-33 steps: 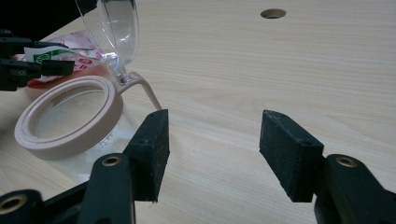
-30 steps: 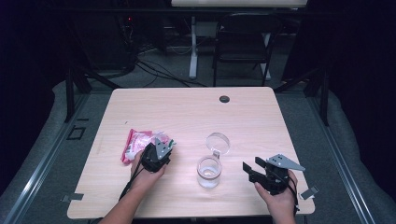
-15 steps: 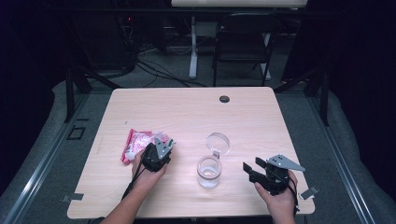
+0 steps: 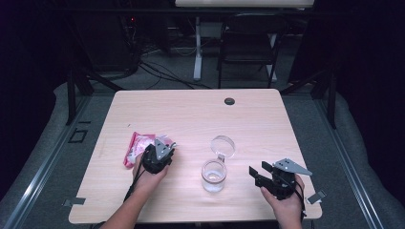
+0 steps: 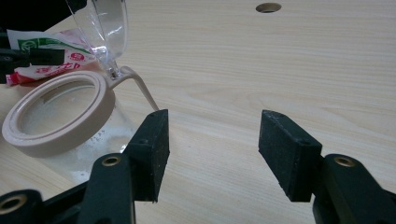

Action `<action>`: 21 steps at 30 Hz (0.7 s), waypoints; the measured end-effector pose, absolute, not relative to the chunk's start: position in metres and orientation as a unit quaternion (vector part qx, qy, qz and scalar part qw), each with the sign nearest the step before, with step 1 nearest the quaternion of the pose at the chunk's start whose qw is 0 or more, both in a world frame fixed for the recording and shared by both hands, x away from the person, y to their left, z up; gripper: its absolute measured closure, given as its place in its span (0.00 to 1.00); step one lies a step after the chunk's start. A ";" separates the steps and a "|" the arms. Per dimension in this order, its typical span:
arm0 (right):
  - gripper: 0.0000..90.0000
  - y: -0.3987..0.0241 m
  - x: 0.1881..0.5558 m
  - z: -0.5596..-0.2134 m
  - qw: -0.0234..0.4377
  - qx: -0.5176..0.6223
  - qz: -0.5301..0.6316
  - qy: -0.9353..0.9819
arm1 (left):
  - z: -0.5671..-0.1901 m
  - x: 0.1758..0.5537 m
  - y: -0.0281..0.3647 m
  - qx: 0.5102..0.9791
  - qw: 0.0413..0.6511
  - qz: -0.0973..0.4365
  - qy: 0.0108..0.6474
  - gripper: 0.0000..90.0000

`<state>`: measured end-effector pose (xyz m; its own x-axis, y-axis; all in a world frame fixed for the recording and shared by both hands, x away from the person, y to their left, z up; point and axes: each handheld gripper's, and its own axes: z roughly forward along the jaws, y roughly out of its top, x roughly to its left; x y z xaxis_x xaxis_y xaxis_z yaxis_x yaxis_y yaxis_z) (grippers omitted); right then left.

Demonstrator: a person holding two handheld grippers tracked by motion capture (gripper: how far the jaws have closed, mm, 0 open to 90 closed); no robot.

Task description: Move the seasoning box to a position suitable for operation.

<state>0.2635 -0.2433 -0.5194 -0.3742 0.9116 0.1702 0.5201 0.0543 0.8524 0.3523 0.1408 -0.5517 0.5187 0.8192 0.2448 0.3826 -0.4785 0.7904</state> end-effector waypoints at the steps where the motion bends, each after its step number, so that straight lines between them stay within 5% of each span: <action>1: 0.48 -0.243 0.264 -0.520 0.215 0.516 0.455 0.693 | -0.551 0.352 0.141 0.799 0.346 0.318 0.375 0.83; 21: 0.47 -0.242 0.264 -0.521 0.216 0.516 0.451 0.695 | -0.540 0.353 0.158 0.783 0.372 0.304 0.396 0.97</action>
